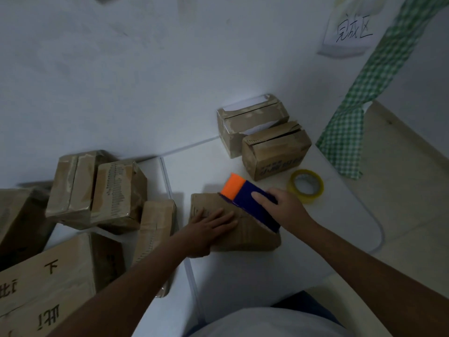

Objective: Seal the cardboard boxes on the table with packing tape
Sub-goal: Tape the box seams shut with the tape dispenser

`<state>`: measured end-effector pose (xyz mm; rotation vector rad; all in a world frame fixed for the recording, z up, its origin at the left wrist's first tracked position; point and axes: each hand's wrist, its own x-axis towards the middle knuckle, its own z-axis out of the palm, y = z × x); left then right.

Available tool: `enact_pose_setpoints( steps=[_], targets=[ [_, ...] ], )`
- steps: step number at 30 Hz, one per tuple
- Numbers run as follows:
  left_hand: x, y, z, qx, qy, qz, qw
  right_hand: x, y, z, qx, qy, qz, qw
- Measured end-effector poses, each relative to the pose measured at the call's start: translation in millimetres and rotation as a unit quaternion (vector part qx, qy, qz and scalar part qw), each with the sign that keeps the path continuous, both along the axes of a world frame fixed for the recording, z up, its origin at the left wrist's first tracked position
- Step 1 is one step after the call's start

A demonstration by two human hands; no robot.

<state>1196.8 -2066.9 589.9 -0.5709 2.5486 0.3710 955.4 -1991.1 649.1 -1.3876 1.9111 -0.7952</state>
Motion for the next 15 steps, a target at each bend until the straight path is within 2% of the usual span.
enact_pose_setpoints(
  steps=[7,9,10,11,13,14,15],
  targets=[
    [9.9,6.0,-11.2,0.015,0.058,0.043,0.997,5.8,-2.7,-14.5,0.030,0.077,0.061,0.995],
    [16.8,6.9,-9.2,0.027,0.138,0.062,0.988,2.7,-4.0,-18.3,0.036,0.075,0.061,0.995],
    [20.0,6.6,-5.9,0.041,0.216,0.075,0.973,0.7,-4.0,-19.1,0.036,0.069,0.058,0.995],
    [22.4,5.9,-3.3,0.060,0.295,0.107,0.948,-1.2,-3.5,-19.5,0.036,0.065,0.058,0.996],
    [21.4,5.8,1.3,0.109,0.366,0.291,0.877,-3.0,-2.7,-20.0,0.035,0.066,0.064,0.995],
    [17.1,4.7,4.1,0.160,0.376,0.418,0.811,-3.1,-2.5,-20.1,0.034,0.069,0.067,0.995],
    [10.1,2.7,7.7,0.236,0.382,0.529,0.720,-3.0,-2.6,-20.2,0.032,0.072,0.070,0.994]
  ],
)
